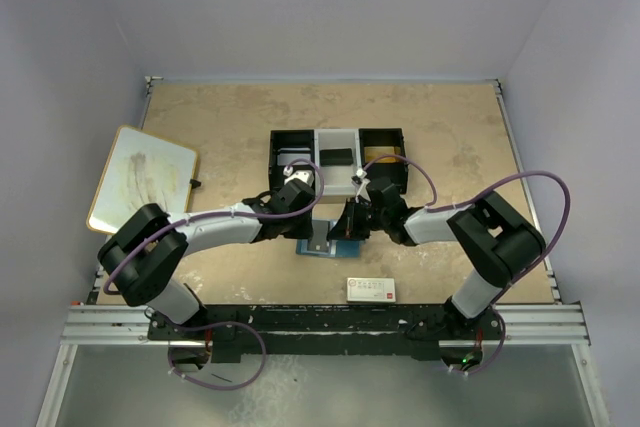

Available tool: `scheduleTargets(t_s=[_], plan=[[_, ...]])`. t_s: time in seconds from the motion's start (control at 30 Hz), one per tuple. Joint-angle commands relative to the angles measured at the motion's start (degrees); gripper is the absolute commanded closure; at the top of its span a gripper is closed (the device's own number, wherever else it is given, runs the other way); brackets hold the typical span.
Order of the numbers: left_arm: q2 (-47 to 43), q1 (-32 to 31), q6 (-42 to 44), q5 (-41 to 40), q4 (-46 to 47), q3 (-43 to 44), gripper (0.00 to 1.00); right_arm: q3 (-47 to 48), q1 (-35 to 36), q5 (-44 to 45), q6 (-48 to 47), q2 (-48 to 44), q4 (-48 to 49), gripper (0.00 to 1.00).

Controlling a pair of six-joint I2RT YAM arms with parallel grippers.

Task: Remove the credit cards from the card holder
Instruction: Remove the credit card from the card holder.

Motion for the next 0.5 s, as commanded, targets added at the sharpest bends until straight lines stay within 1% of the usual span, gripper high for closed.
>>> scheduleTargets(t_s=[0.0,0.3,0.43,0.47], plan=[[0.3,-0.3,-0.9,0.9,0.0,-1.2,0.78,1.1,0.6,0.5,0.9,-0.3,0.4,1.00],[1.2,-0.3,-0.6,0.8,-0.3,-0.2,0.80,0.6,-0.2,2.1,1.5,-2.3,-1.5,1.00],[1.3,-0.3,-0.3,2.2,0.3,-0.2,0.81,0.9,-0.3,0.5,1.8,-1.5,0.4,0.80],[1.3,-0.3,-0.2,2.3,0.4,-0.2,0.82,1.5,-0.3,0.3,1.7,-0.8,0.3,0.77]])
